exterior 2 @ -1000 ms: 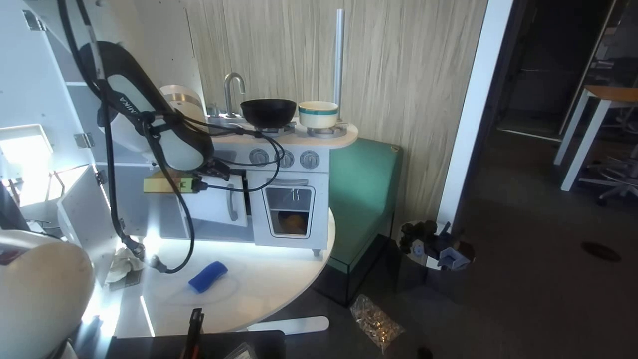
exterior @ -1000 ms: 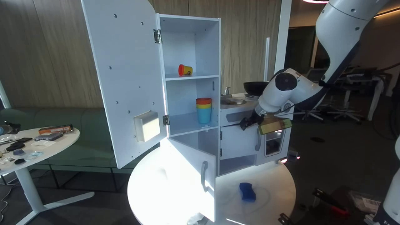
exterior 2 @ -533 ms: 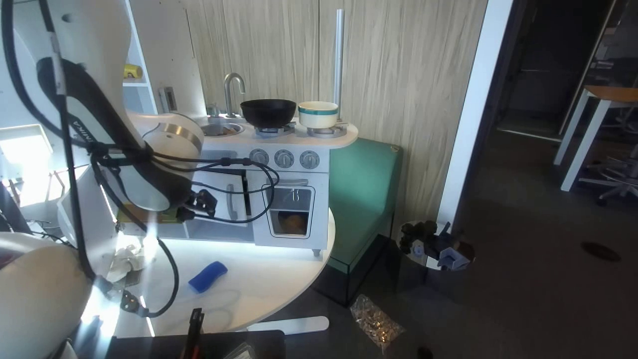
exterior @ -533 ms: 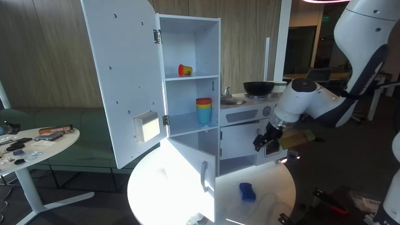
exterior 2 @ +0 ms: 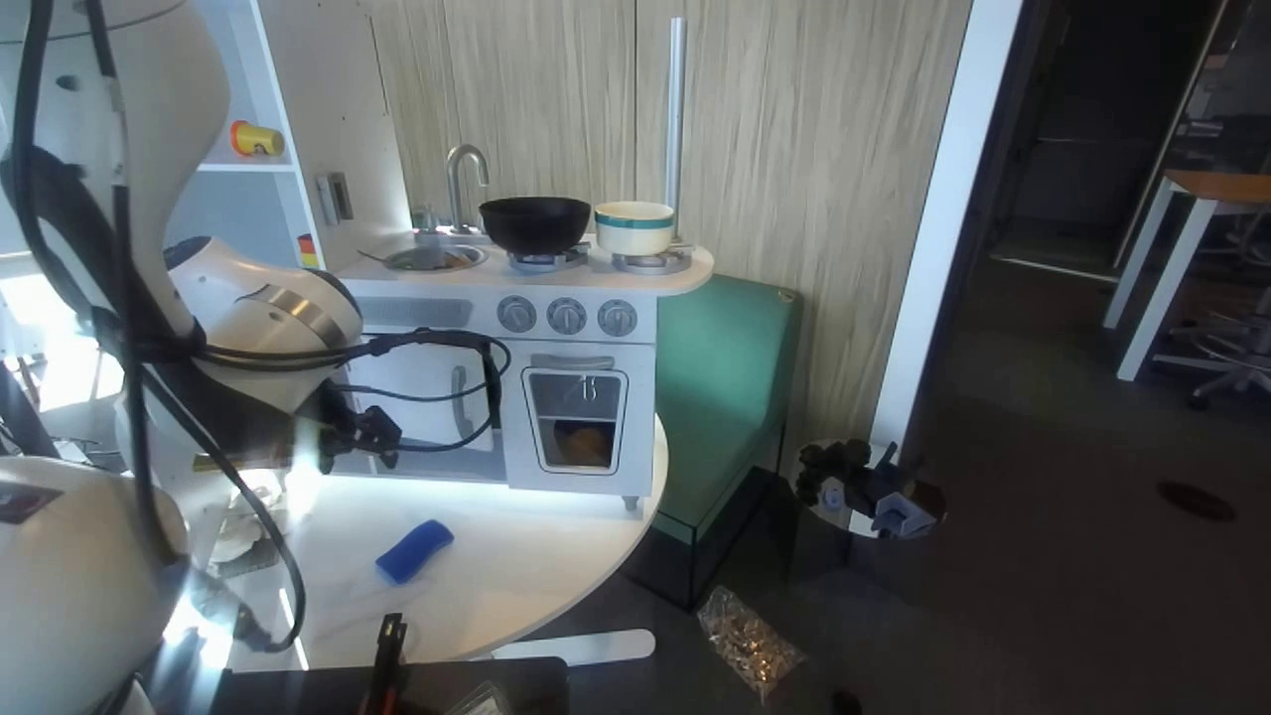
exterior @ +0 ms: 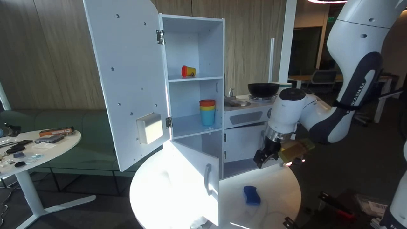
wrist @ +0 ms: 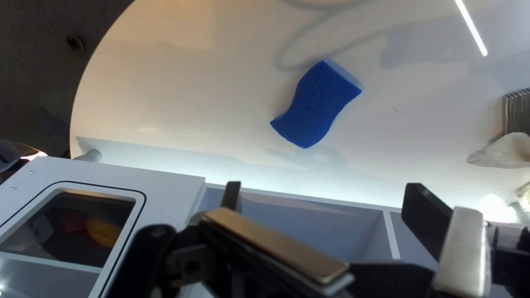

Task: Close the bottom cabinet door on the right then move the yellow container to the bottom shelf.

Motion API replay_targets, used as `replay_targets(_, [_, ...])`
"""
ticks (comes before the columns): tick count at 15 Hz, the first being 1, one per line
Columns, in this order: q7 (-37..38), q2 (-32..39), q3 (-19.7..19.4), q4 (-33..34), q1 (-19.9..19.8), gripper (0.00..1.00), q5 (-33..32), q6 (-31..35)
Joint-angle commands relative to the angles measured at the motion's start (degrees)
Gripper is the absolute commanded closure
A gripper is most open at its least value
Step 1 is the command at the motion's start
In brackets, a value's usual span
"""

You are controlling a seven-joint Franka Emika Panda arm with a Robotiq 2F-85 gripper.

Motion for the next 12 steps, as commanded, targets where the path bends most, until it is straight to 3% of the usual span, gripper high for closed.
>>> replay_targets(1, [-2.3, -0.06, 1.11, 0.21, 1.02, 0.0, 3.72, -1.21])
replay_targets(3, [-4.9, -0.08, 2.31, 0.47, 2.48, 0.0, 7.68, -2.62])
replay_targets(8, [-5.29, -0.08, 2.24, 0.49, 2.67, 0.0, 7.78, -2.86])
replay_targets(12, [-5.8, -2.38, 7.29, 0.54, 7.51, 0.0, 17.43, -3.42])
